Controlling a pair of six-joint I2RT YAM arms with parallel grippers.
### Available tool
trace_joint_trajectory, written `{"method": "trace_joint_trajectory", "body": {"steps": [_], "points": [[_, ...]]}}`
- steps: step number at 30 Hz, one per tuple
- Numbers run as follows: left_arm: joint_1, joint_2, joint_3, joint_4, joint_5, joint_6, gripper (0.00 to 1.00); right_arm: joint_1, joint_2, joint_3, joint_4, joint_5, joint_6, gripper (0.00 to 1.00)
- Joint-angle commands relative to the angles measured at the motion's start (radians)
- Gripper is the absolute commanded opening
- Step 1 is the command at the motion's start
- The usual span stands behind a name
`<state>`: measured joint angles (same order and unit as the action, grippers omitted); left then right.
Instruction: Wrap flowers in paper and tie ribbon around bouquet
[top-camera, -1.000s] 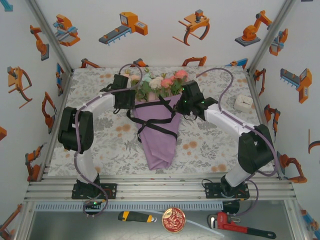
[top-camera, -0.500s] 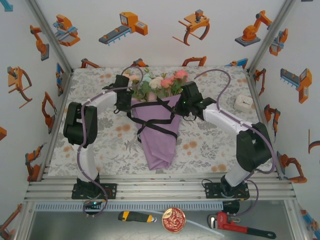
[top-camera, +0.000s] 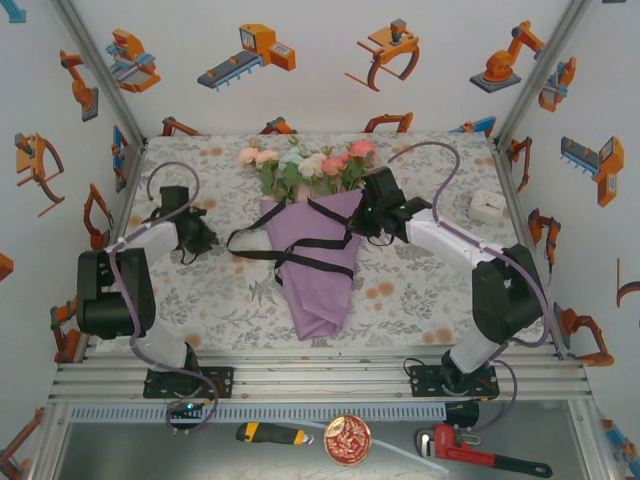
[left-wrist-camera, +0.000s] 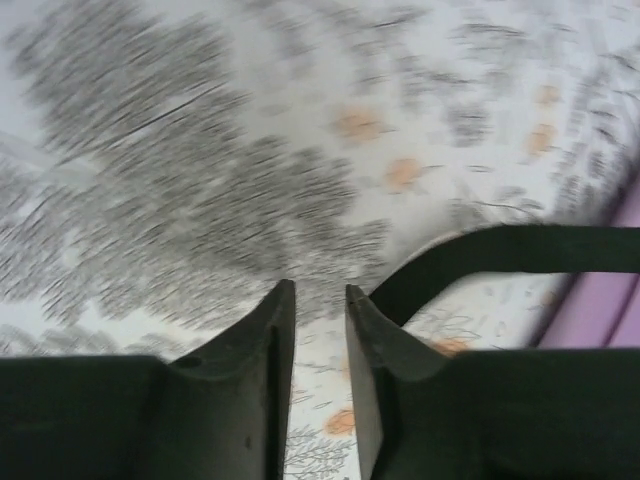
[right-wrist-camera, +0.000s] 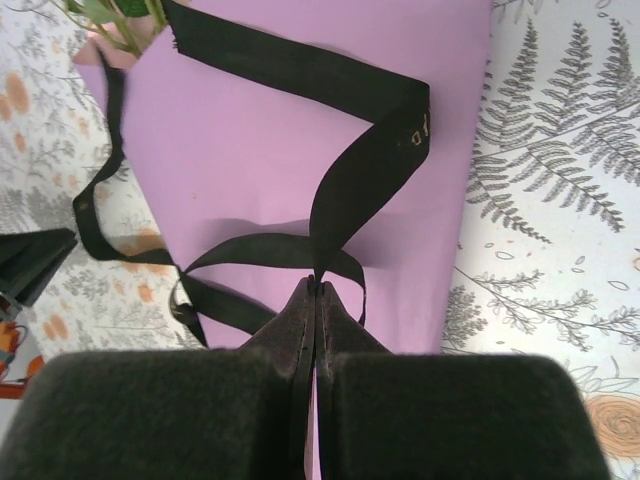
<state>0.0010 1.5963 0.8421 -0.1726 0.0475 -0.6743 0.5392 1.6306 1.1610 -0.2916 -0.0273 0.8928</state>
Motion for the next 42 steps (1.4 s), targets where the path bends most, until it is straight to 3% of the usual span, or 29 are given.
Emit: {"method": "trace_joint_trajectory", "body": {"steps": [1, 5, 9, 12, 16, 20, 22, 29, 34, 42], "points": [[0.02, -0.107, -0.078, 0.083, 0.053, -0.164, 0.35, -0.001, -0.038, -0.007, -0.021, 0.034, -0.02, 0.0], [0.066, -0.242, -0.103, 0.025, 0.03, -0.14, 0.4, 0.0, -0.038, -0.003, -0.023, 0.029, -0.012, 0.0], [-0.02, -0.387, -0.127, 0.166, 0.214, -0.021, 0.41, 0.002, -0.04, 0.014, -0.023, 0.007, 0.015, 0.0], [-0.225, -0.466, -0.094, 0.2, 0.295, 0.194, 0.42, 0.009, -0.044, 0.038, -0.014, -0.011, 0.03, 0.0], [-0.568, -0.488, -0.026, 0.16, 0.268, 0.514, 0.44, 0.016, -0.027, 0.055, 0.007, -0.018, 0.052, 0.0], [-0.782, -0.383, 0.022, 0.141, 0.257, 0.776, 0.48, 0.015, 0.025, 0.08, -0.012, -0.034, 0.036, 0.0], [-0.854, -0.29, 0.077, 0.082, 0.18, 0.904, 0.48, 0.009, 0.035, 0.083, -0.013, -0.045, 0.028, 0.0], [-0.885, -0.047, 0.131, 0.17, 0.107, 1.072, 0.52, -0.044, 0.041, 0.079, -0.029, -0.099, 0.011, 0.0], [-0.885, 0.097, 0.203, 0.159, 0.142, 1.09, 0.6, -0.072, 0.045, 0.069, -0.035, -0.124, 0.005, 0.0], [-0.885, 0.207, 0.22, 0.211, 0.141, 1.075, 0.6, -0.074, 0.061, 0.065, -0.034, -0.144, 0.004, 0.0]]}}
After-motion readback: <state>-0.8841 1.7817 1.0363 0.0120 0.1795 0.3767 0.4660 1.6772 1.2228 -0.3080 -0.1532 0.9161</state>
